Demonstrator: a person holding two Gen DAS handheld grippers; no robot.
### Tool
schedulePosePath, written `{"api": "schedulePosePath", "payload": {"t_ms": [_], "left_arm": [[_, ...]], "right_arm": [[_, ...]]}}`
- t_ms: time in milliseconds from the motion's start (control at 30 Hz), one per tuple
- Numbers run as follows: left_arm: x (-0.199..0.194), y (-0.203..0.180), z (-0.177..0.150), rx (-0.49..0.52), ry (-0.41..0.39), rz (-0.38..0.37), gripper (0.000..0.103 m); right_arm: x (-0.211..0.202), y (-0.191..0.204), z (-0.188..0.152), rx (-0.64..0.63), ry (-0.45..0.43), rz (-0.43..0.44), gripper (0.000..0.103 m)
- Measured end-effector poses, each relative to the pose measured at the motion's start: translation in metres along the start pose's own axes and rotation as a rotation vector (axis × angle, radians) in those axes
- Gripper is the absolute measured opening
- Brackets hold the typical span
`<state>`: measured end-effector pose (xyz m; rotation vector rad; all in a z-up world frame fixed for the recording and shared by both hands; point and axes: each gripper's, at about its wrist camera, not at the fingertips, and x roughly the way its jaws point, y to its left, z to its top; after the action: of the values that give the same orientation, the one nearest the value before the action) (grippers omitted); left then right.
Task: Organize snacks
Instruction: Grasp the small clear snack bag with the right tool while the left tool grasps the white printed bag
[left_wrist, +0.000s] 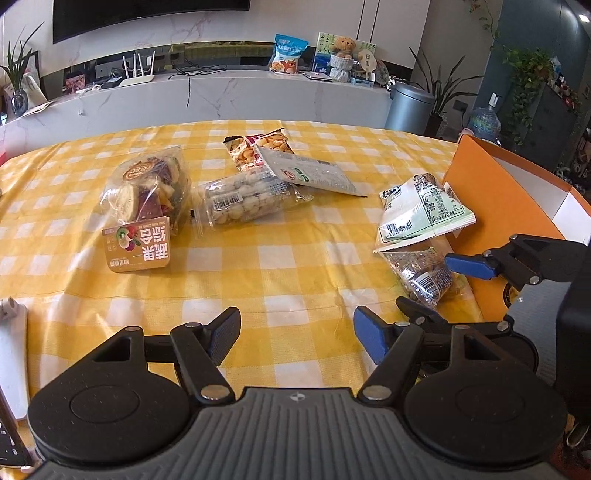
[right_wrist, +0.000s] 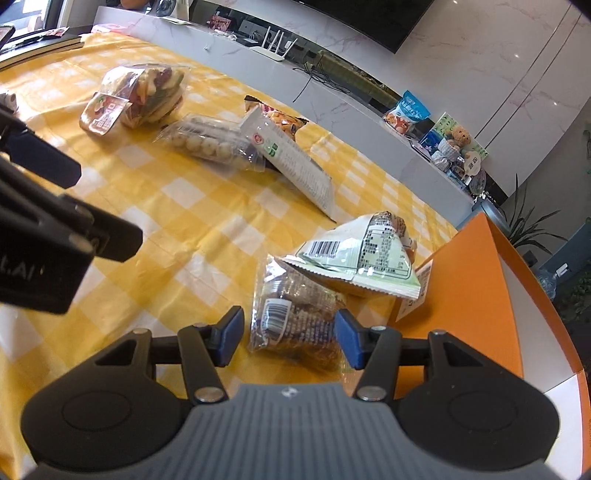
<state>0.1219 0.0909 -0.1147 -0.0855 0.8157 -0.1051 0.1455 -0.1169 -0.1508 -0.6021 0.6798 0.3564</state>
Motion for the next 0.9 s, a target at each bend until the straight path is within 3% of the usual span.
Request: {"api": "schedulePosePath", "payload": {"t_ms": [100,167,433,600,900], "left_arm": [[0.0,-0.002,0.0,0.003,0.001,-0.002,0.082],[0.001,-0.003,0.0,0.003,0.002,-0.003,0.082],[-0.003,-0.003,0.0,0.002,0.0,-0.019,0.081],[-0.008,-0.005,0.01,0.012,-0.016,-0.044,0.078],[-0.021,-0.021,0.041,0.08,-0.122,-0.069,0.077]], "right_arm": [[0.005,-0.008,0.004,0.057,0.017,0.021,0.052],[0.008,-0.01,0.004,0.08,0.026,0.025,0.045],[0.002,-0.013,0.004,0.102,0.018,0.042,0.032],[-0.014,-0.024,0.01,0.142,-0.02,0.064,0.023],[-0.059,-0.058,0.027,0.253,-0.134,0.116,0.018]]}}
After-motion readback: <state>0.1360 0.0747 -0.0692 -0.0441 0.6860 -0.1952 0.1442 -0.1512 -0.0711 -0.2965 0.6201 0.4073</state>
